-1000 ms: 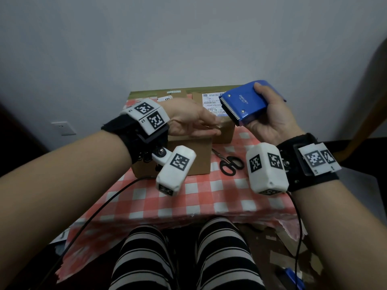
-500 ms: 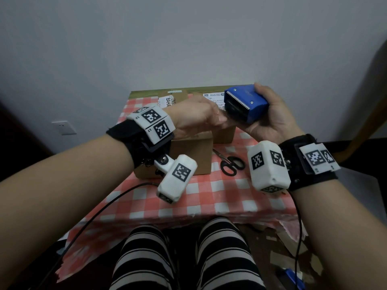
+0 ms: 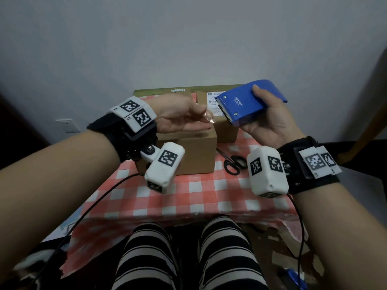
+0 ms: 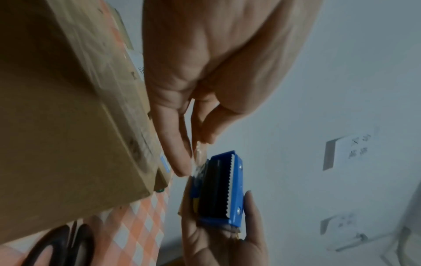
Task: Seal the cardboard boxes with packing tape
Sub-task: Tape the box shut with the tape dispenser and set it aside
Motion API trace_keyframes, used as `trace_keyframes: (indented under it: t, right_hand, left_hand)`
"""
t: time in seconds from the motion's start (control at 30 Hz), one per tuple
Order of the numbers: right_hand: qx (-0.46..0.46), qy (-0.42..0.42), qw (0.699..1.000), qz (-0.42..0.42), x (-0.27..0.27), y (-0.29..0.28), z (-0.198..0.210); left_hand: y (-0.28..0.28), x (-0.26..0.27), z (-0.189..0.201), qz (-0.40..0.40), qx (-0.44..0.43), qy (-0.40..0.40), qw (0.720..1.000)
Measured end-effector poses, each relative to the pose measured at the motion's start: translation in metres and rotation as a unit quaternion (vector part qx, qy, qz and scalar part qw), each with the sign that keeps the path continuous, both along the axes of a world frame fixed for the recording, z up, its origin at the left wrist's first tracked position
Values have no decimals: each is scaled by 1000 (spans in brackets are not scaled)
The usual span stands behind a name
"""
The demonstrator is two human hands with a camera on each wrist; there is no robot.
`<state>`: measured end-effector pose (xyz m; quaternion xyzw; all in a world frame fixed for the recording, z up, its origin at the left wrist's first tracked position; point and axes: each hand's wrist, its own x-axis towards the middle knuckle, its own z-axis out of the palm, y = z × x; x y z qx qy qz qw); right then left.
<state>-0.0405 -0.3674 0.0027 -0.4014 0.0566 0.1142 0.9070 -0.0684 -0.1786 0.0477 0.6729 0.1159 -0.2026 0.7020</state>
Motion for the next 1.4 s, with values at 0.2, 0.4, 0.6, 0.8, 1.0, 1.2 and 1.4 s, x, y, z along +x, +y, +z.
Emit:
trace_keyframes:
  t: [0.2, 0.4, 0.6, 0.8, 1.0, 1.2, 1.4]
  right_hand:
    - [-26, 18, 1000, 5, -7, 17, 10]
    - [-59, 41, 997, 10, -16, 24, 13]
    - [-79, 45, 996, 5, -26, 27, 10]
    - [-80, 49, 996, -11, -29, 32, 7]
    - [-88, 51, 995, -22, -32, 31, 7]
    - [-87, 66, 994, -15, -34, 29, 9]
    - [-81, 79, 994, -7, -32, 27, 7]
  left_hand:
    - [13, -2, -1, 33, 40, 32, 998]
    - [17, -7, 3, 6, 138, 49, 989]
    - [15, -6, 1, -39, 249, 69, 965]
    - [14, -1, -1, -63, 324, 78, 941]
    - [12, 5, 1, -95, 400, 66, 909]
    - [7, 10, -1, -151, 444, 94, 878]
    - [3, 14, -1, -174, 467, 111, 860]
